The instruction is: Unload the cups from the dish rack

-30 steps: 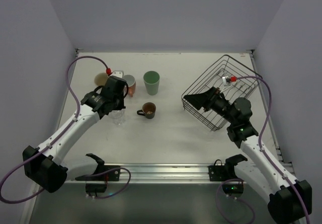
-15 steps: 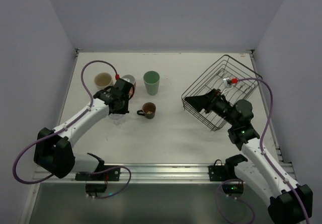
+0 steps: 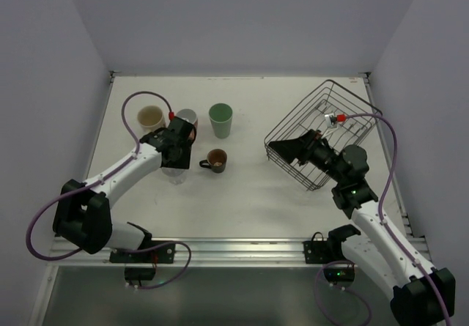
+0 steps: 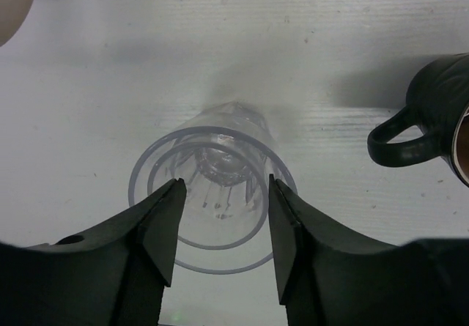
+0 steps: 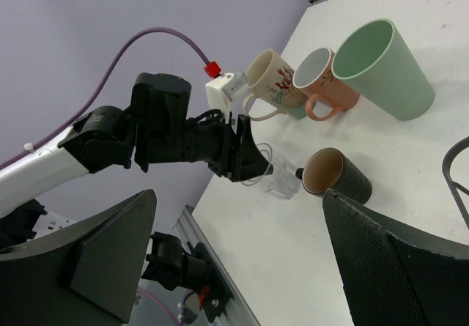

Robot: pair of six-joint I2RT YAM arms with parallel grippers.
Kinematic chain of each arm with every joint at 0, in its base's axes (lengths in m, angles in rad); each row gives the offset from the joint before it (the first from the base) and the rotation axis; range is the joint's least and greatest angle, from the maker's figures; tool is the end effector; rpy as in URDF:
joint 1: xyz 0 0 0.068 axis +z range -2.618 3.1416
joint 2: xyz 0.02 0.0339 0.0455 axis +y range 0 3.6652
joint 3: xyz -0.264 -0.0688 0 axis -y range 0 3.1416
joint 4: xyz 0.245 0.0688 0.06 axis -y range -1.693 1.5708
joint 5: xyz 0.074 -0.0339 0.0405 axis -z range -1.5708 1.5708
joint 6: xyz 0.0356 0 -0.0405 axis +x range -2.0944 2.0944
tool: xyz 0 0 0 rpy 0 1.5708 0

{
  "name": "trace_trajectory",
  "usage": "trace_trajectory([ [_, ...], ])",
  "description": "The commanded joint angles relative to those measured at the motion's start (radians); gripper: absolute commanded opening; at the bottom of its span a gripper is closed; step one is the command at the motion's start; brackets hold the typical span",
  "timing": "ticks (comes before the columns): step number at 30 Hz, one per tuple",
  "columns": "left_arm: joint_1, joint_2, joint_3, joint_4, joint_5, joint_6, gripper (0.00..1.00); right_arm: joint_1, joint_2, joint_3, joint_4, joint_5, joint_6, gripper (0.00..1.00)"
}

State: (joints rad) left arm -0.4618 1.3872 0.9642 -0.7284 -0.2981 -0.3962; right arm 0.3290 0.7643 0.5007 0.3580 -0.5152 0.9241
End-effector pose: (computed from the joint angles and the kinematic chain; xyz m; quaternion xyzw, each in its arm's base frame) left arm 0.2409 -0.1082 0.2285 0.0008 0.9677 0.0465 0.2476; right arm 0.1705 0.0767 0.3002 0.0106 0.6774 0.5583 0.4789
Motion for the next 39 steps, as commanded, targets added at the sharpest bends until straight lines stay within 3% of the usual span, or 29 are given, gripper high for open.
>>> trace_trajectory([
  [1,0.008,-0.033,0.014,0.030,-0.048,0.011,0.57,0.002,0.003,-0.002,0.021,0.012,-0.016,0.98],
  [8,0.008,-0.122,0.166,0.024,-0.101,0.037,0.81,0.004,0.041,0.015,0.055,-0.020,-0.004,0.98],
  [15,0.008,-0.161,0.320,-0.023,-0.113,0.074,0.87,0.007,0.072,0.038,0.065,-0.048,0.019,0.98],
  [18,0.006,-0.235,0.329,0.042,-0.031,0.082,0.87,0.005,0.037,0.059,0.021,-0.040,-0.007,0.98],
  [19,0.006,-0.261,0.324,0.072,0.043,0.088,0.98,0.005,0.000,0.076,-0.023,-0.029,-0.031,0.98],
  [25,0.005,-0.529,0.288,0.279,0.212,0.102,1.00,0.007,-0.230,0.169,-0.333,0.099,-0.206,0.96],
  [34,0.006,-0.836,0.144,0.327,0.085,0.116,1.00,0.007,-0.568,0.265,-0.792,0.470,-0.353,0.99],
  [39,0.006,-0.985,0.016,0.356,0.037,0.102,1.00,0.005,-0.738,0.245,-0.837,0.587,-0.395,0.99],
])
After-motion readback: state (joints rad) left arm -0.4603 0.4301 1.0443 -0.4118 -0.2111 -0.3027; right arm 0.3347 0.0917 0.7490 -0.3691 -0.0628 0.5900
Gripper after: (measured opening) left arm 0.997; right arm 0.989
